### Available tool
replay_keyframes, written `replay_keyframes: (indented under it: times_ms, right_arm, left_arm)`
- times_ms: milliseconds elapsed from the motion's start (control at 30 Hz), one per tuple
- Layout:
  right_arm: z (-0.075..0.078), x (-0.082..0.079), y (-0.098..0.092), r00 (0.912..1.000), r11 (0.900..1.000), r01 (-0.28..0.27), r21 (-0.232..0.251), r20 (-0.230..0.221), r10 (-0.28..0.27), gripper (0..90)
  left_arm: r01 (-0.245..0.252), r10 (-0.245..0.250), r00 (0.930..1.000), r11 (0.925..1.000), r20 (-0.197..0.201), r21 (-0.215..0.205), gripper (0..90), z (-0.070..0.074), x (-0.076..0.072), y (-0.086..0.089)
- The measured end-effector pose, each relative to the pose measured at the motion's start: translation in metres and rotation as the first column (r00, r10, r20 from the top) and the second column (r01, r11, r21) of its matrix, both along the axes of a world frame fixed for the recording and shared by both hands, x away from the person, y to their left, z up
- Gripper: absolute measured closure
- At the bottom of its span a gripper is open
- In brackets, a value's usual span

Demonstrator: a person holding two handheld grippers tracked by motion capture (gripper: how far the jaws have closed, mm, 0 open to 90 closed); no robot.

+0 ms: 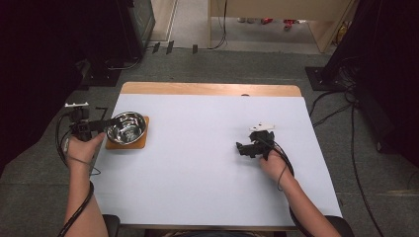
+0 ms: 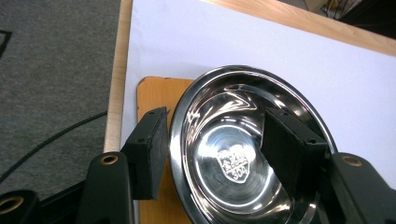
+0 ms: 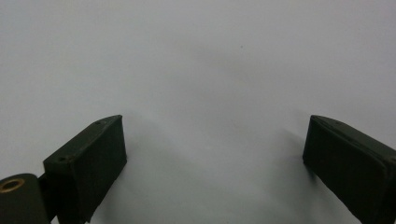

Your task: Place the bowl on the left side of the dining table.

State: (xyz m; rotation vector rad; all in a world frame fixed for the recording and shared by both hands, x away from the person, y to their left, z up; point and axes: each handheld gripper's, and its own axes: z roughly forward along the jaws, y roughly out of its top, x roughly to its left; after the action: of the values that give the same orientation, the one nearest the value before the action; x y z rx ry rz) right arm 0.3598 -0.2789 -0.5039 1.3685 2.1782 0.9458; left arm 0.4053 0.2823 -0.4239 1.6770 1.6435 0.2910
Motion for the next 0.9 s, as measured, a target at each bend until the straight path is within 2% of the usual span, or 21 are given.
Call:
replay_keyframes:
  times_ms: [367,700,900]
  right_arm:
    - [0.000,0.000,0.000,1.0000,1.000,0.000,0.000,0.000,0.000,5.7]
    - [0.000,0.000,0.000,1.0000,1.000,-0.001,-0.001,0.001,0.001,5.7]
    - [0.000,0.000,0.000,1.0000,1.000,-0.001,-0.001,0.000,0.001,5.7]
  left_arm:
    - [0.053,-0.053,0.9986,0.9986,0.011,-0.005,40.7,0.013,0.000,-0.017]
    - [0.099,-0.099,0.9951,0.9950,-0.006,-0.012,38.5,0.014,0.003,-0.036]
    - [0.126,-0.126,0.9921,0.9920,0.000,-0.015,37.4,0.016,0.003,-0.048]
